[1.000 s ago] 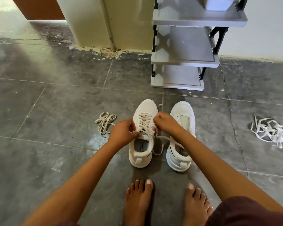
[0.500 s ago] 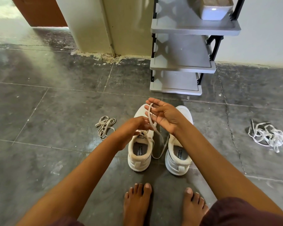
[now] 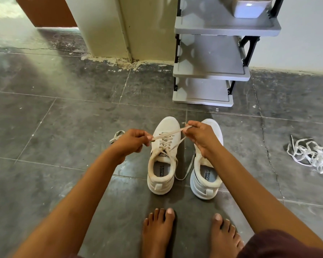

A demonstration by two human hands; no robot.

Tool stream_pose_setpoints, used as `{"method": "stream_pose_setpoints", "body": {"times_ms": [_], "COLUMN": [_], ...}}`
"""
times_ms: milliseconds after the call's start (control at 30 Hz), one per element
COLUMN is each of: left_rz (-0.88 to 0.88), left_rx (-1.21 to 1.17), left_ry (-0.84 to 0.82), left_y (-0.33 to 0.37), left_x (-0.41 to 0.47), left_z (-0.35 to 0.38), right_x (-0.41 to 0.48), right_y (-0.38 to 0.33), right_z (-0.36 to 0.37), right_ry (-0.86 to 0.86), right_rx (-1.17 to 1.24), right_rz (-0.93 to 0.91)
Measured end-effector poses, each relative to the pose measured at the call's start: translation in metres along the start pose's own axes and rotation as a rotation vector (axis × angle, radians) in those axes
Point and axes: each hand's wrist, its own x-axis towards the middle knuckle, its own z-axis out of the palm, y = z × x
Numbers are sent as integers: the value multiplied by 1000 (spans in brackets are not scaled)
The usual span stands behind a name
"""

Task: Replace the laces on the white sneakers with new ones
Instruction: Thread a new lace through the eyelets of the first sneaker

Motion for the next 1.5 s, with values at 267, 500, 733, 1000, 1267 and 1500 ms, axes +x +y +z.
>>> {"method": "stream_pose_setpoints", "body": {"times_ms": [267,500,733,1000,1267,1500], "left_rz": [283,369,240,200,15,6], "left_rx": [408,684,674,684,212,98], "left_ry": [203,166,128,247,113,100], "left_y": [0,3,-18,-44,-43,-45], "left_x": [5,1,3,9,12,9], "left_z": [-6,15,15,36,28,28], "right_x": [-2,-15,-19,-28,-30,-26], "right_y": [18,26,46,63,72,68], "right_z": [-14,24,18,22,38,45], "right_ry": [99,-373,-226,-112,-47,-41], "right_rx": [-1269,-733,-748,-957,-1073,-1233], "right_rz": [-499,-409,-341,-486,-538,-527]}}
